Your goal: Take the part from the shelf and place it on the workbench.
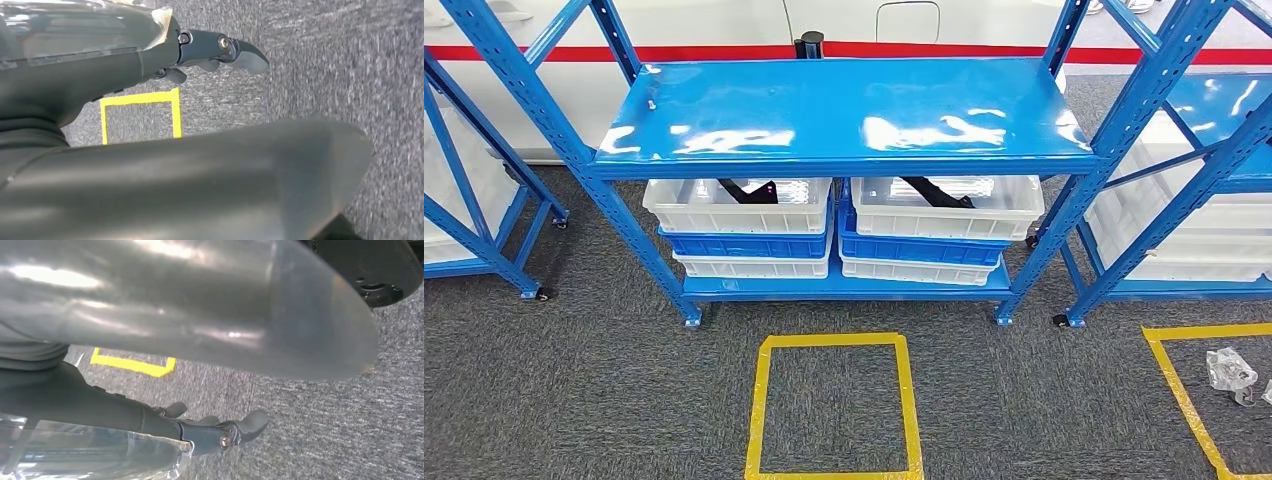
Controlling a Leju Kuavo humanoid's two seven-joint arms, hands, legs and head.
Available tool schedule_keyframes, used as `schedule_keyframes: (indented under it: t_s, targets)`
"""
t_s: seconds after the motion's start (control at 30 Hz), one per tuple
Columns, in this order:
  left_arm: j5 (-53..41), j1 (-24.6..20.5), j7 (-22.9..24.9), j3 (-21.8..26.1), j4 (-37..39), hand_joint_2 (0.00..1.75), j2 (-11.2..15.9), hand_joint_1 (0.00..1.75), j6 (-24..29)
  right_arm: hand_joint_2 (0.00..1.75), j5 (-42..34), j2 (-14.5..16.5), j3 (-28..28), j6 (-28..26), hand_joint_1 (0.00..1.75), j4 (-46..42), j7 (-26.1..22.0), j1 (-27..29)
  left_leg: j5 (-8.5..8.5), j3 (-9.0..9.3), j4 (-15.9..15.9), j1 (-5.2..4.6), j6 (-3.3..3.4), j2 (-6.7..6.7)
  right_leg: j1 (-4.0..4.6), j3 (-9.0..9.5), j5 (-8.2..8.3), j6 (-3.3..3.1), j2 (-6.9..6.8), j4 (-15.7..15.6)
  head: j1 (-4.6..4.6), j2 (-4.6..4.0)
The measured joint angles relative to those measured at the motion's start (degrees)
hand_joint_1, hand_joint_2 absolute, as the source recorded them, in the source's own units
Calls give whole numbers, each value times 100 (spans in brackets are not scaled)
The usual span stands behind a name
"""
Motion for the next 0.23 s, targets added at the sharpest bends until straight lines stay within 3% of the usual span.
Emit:
schedule_keyframes:
  t_s: [0.03, 0.23]
  targets:
    - [140, 30, 18, -145, -24, 175, 23, 0, -36, 0, -45, -6, -8, 17, 0, -27, -23, 32, 0, 0, 0, 0, 0, 0, 0, 0, 0, 0, 0, 0, -1, 0]
    - [918, 189, 109, -946, -154, 175, 152, 0, -253, 0, -301, -37, -36, 104, 0, -176, -150, 198, -2, 0, 0, 0, 1, 0, 0, -1, -1, -1, 0, 0, 0, 0]
